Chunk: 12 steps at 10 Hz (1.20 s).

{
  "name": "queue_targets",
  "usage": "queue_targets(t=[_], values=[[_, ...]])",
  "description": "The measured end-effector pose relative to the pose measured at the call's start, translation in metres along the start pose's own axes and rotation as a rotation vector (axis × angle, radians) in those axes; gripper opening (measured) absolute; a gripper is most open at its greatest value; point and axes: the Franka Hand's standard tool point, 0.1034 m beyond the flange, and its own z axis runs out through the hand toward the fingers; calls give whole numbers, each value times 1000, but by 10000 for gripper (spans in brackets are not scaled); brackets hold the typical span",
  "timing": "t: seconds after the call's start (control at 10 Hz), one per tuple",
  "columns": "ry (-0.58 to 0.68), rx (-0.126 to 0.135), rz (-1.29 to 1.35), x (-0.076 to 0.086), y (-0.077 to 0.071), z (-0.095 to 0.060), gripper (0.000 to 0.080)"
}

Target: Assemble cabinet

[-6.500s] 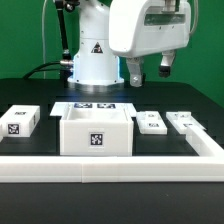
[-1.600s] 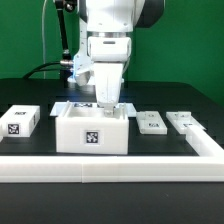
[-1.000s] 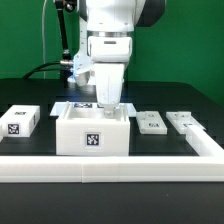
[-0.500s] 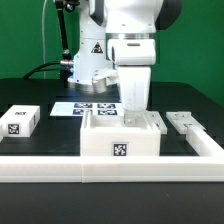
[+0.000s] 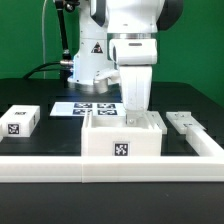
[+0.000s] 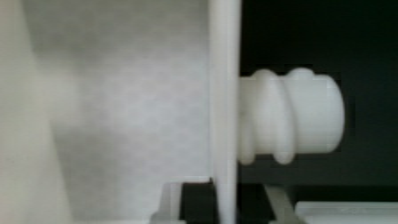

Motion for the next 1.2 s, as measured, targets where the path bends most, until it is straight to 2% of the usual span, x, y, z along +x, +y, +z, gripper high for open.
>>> queue_targets(t=[0.2,0.4,0.7,1.0,1.2], values=[[0,-2,-23,26,5,1,34],[2,-3,-24,42,13,2,34],[-1,12,-7,70,12,3,34],[-5,18,-3,68,12,3,34],[-5,18,-2,68,12,3,282]])
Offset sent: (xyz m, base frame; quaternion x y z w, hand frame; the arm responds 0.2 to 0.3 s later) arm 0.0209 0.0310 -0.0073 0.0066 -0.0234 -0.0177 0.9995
